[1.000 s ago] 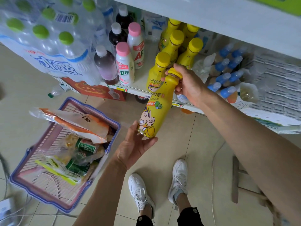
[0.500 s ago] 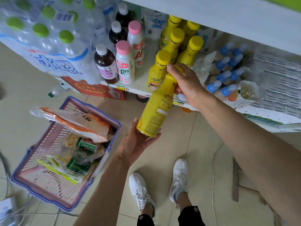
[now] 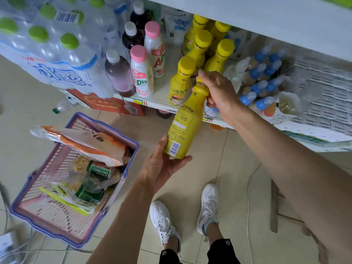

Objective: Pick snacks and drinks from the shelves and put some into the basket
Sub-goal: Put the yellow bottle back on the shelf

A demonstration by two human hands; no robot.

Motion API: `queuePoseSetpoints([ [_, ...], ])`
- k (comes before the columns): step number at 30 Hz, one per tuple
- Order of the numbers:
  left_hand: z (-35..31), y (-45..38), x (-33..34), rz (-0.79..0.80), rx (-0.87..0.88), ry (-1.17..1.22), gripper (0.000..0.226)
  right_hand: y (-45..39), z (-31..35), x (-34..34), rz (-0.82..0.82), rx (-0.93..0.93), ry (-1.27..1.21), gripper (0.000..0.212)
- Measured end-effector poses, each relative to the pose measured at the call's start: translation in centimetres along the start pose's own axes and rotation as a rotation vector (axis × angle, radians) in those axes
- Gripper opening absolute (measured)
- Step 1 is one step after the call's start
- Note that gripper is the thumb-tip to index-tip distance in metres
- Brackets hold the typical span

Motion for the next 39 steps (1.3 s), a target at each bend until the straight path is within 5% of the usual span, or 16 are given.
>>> queuePoseSetpoints([
  [10, 0.8, -0.6, 0.6, 0.057, -0.066, -0.075, 0.055, -0.6, -1.1, -0.7, -0.041, 0.084, -0.058, 0.031],
  [16, 0.6, -1.1, 0.9, 0.063, -0.08, 0.063, 0.06, -0.6, -1.3, -0.1, 0.128, 0.101, -0.271, 0.027],
  [26, 0.3, -2.0, 1.0, -0.011, -0.034, 0.016, 0.05, -0.5, 1.8, -1.4, -0.012, -0.132, 0.099, 0.028],
  [30, 0.6, -3.4, 1.8, -0.017, -0.059, 0.033, 0.056, -0.4, 3.1, -0.9, 0.131, -0.138, 0.222, 0.041],
  [34, 0.0, -5.5, 2.3, -0.03, -0.029, 0.092, 0.054, -0.4, 4.6, -1.3, 0.297, -0.167, 0.388, 0.03],
  [39, -1.8, -7.7, 4.1, -0.136, 0.021, 0.177, 0.045, -0.8, 6.1, -1.5, 0.252, -0.32, 0.492, 0.028],
])
Point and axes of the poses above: each hand's wrist, its own y-axis away from the middle knuckle, its own x-axis out of the palm, z = x × y, the point moved 9 cm from there along -y, towards the middle knuckle, and after that the axes turned 13 degrees about -y, right-handed, at the moved point
